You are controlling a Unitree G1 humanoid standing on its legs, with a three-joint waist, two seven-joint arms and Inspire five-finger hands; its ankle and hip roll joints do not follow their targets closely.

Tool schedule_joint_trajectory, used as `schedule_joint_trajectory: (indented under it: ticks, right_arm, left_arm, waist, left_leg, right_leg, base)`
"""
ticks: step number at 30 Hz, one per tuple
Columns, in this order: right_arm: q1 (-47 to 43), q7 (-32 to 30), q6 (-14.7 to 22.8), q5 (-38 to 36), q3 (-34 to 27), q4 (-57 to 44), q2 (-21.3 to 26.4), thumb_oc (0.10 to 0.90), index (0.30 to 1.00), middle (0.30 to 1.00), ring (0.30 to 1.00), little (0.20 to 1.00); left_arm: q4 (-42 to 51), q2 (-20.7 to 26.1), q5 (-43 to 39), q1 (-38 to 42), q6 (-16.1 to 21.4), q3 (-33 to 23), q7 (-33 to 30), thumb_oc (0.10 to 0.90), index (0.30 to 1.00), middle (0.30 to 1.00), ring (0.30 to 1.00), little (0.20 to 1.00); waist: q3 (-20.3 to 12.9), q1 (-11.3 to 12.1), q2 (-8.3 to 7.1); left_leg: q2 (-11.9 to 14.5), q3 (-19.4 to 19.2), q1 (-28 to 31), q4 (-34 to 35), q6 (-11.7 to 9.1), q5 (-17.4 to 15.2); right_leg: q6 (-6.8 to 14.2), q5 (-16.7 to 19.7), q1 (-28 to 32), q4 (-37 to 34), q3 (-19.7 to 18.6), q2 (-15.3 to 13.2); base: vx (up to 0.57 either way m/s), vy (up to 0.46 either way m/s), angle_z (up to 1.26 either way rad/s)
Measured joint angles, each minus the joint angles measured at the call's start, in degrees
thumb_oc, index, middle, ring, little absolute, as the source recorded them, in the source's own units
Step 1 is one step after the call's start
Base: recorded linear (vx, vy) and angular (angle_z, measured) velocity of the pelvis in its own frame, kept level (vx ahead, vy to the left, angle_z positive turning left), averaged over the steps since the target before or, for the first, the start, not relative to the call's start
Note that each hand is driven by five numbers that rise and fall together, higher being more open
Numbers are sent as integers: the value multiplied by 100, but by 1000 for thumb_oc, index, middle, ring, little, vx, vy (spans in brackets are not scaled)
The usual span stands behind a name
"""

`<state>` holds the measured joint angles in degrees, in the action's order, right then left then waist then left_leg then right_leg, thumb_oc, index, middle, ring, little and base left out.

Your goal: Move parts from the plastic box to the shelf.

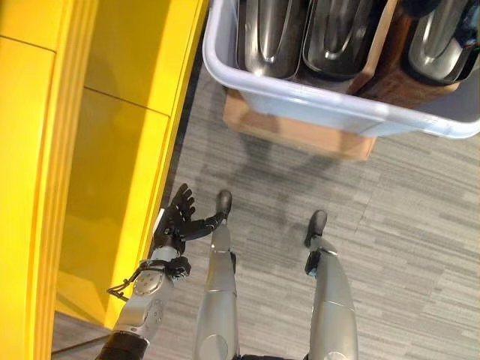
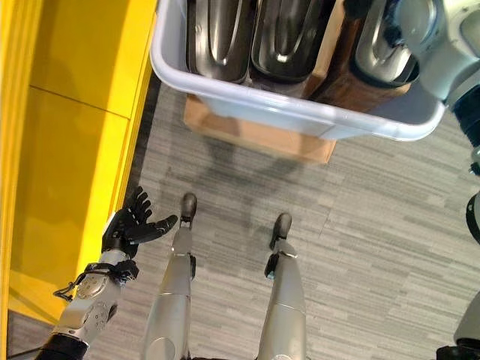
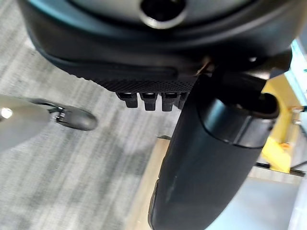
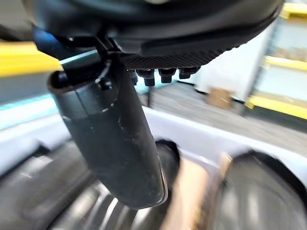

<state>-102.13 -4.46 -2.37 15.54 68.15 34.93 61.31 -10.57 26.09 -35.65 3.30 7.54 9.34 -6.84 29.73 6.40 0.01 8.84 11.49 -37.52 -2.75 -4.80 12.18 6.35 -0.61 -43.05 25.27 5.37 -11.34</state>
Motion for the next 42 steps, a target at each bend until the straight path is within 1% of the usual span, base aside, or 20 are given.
schedule_joint_trajectory:
  ticks: [1, 2, 4, 6, 8, 9, 12, 14, 15, 17, 19, 22, 25, 26, 27, 29, 30, 35, 36, 42]
  right_arm:
    - [63, 23, -47, 0, 5, -223, 109, 900, 1000, 1000, 1000, 1000]
    - [103, 23, -45, 1, 4, -363, 209, 900, 1000, 1000, 1000, 1000]
    - [205, 22, -33, 0, -67, -359, 239, 900, 1000, 1000, 1000, 1000]
    - [241, 26, -59, 0, -113, -319, 251, 900, 1000, 1000, 1000, 1000]
    - [364, 94, -34, 1, -156, -374, 268, 900, 1000, 1000, 1000, 1000]
    - [450, 107, -51, 1, -158, -483, 339, 900, 1000, 1000, 1000, 1000]
    - [706, 169, -46, 13, -228, -1079, 536, 900, 1000, 1000, 1000, 1000]
    - [919, 170, -2, 12, -452, -1297, 581, 900, 1000, 1000, 1000, 1000]
    - [1035, 171, 3, 10, -601, -1391, 582, 900, 1000, 1000, 1000, 1000]
    - [1163, 178, -12, 9, -671, -1475, 607, 900, 1000, 1000, 1000, 1000]
    - [1617, 222, -32, 8, -1100, -1948, 800, 900, 1000, 1000, 1000, 1000]
    - [2476, 212, -20, 4, -2010, -2419, 858, 900, 1000, 1000, 1000, 1000]
    - [3519, 198, -30, -3, -2858, -2645, 897, 900, 1000, 1000, 1000, 1000]
    - [4176, 170, -20, -8, -3482, -2831, 903, 900, 1000, 1000, 1000, 1000]
    - [4366, 142, -7, -27, -3617, -2853, 903, 900, 1000, 1000, 1000, 1000]
    - [4441, 148, -28, -115, -3608, -2876, 914, 900, 1000, 1000, 1000, 1000]
    - [4546, 148, -21, -129, -3607, -2981, 1002, 900, 1000, 1000, 1000, 1000]
    - [4618, 148, 154, -255, -3632, -3088, 1060, 900, 1000, 1000, 1000, 1000]
    - [4778, 148, 184, -279, -3792, -3258, 1068, 900, 1000, 1000, 1000, 1000]
    - [4835, 149, 221, -294, -3816, -3455, 1070, 900, 1000, 1000, 1000, 1000]
  left_arm:
    - [-28, 2, -2, -10, -9, -19, 2, 900, 1000, 1000, 1000, 1000]
    - [-33, 4, -2, -26, -10, -48, 4, 900, 1000, 1000, 1000, 1000]
    - [-76, 51, -2, -40, -10, -76, 0, 900, 1000, 1000, 1000, 1000]
    - [-75, 103, -2, -28, -10, -76, 4, 900, 1000, 1000, 1000, 1000]
    - [-233, 111, -3, -36, -23, -102, 5, 900, 1000, 1000, 1000, 1000]
    - [-299, 119, -2, -39, -103, -107, 10, 900, 1000, 1000, 1000, 1000]
    - [-309, 139, 0, -164, -124, -263, 17, 900, 1000, 1000, 1000, 1000]
    - [-307, 230, 1, -186, -127, -286, 13, 900, 1000, 1000, 1000, 1000]
    - [-298, 232, 1, -167, -126, -294, 18, 900, 1000, 1000, 1000, 1000]
    - [-297, 229, 3, -179, -130, -292, 18, 900, 1000, 1000, 1000, 1000]
    - [-297, 213, 4, -257, -137, -328, 14, 900, 1000, 1000, 1000, 1000]
    - [-297, 194, 6, -314, -146, -337, 9, 900, 1000, 1000, 1000, 1000]
    - [-289, 186, 31, -319, -166, -347, 4, 900, 1000, 1000, 1000, 1000]
    - [-264, 186, 45, -346, -205, -376, 6, 900, 1000, 1000, 1000, 1000]
    - [-250, 186, 45, -374, -231, -417, 6, 900, 1000, 1000, 1000, 1000]
    - [-242, 180, 45, -429, -252, -529, -7, 900, 1000, 1000, 1000, 1000]
    - [-239, 178, 46, -426, -259, -593, -7, 900, 1000, 1000, 1000, 1000]
    - [-215, 170, 56, -420, -258, -619, 1, 900, 1000, 1000, 1000, 1000]
    - [-208, 158, 57, -425, -261, -619, -1, 900, 1000, 1000, 1000, 1000]
    - [-198, 157, 60, -416, -262, -613, 0, 900, 1000, 1000, 1000, 1000]
  waist:
    - [3, -6, -98]
    - [-4, -12, -162]
    - [-61, -25, -300]
    - [-68, -47, -399]
    - [-67, -71, -418]
    - [-65, -102, -427]
    - [-87, -169, -587]
    - [-126, -214, -651]
    - [-126, -214, -652]
    - [-125, -215, -657]
    - [-124, -190, -657]
    - [-124, -194, -658]
    - [-121, -259, -665]
    - [-119, -255, -668]
    - [-119, -259, -669]
    - [-117, -320, -673]
    - [-116, -335, -672]
    - [-115, -371, -674]
    - [-106, -368, -693]
    - [-67, -424, -775]
  left_leg:
    - [14, 2, 107, -48, 27, -19]
    - [11, -8, 144, -67, 54, -40]
    - [-9, -33, 167, -94, 95, -71]
    - [-10, -44, 164, -91, 94, -80]
    - [0, -60, 227, -102, 97, -97]
    - [-8, -67, 312, -109, 84, -109]
    - [-19, -181, 478, -122, 84, -159]
    - [-22, -194, 468, -121, 75, -165]
    - [-21, -194, 462, -101, 60, -176]
    - [-13, -205, 456, -90, 48, -180]
    - [-2, -207, 441, -88, 28, -185]
    - [-4, -217, 434, -88, 7, -200]
    - [0, -229, 425, -88, 0, -208]
    - [0, -227, 417, -88, -2, -220]
    - [-1, -227, 416, -88, -6, -224]
    - [4, -243, 415, -88, -20, -234]
    - [14, -268, 423, -88, -8, -242]
    - [21, -271, 425, -88, 0, -248]
    - [23, -272, 421, -87, 1, -252]
    - [23, -274, 394, -86, -5, -256]
  right_leg:
    - [22, 31, 168, -71, 14, 17]
    - [33, 45, 220, -109, 13, 16]
    - [45, 58, 266, -154, 2, 2]
    - [43, 94, 284, -217, -7, 8]
    - [74, 231, 462, -469, -2, 36]
    - [104, 319, 647, -662, 2, 35]
    - [129, 397, 863, -878, -42, 26]
    - [143, 429, 864, -932, -52, 25]
    - [145, 450, 863, -967, -52, 26]
    - [122, 475, 864, -1027, -71, 40]
    - [120, 487, 868, -1067, -70, 52]
    - [139, 493, 868, -1084, -76, 52]
    - [162, 476, 869, -1103, -69, 53]
    - [167, 468, 868, -1107, -61, 52]
    - [168, 467, 868, -1114, -63, 52]
    - [170, 468, 864, -1134, -75, 54]
    - [170, 468, 859, -1144, -88, 61]
    - [170, 468, 860, -1154, -96, 72]
    - [170, 467, 861, -1163, -93, 72]
    - [171, 472, 862, -1200, -82, 72]
  base:
    - [-39, 49, 2]
    - [-31, 49, -3]
    - [-11, 19, -3]
    - [-6, 20, -2]
    - [-26, 58, -7]
    - [-33, 54, -6]
    - [-18, 38, -10]
    - [-8, 19, -5]
    - [-1, 6, -4]
    - [1, 13, -5]
    - [-1, 11, -2]
    - [0, 0, 0]
    - [0, 0, 0]
    - [0, 0, 0]
    - [0, 0, 0]
    - [-1, -6, -5]
    - [-2, -3, -7]
    - [0, -1, -1]
    - [0, 0, 0]
    - [0, 0, 0]
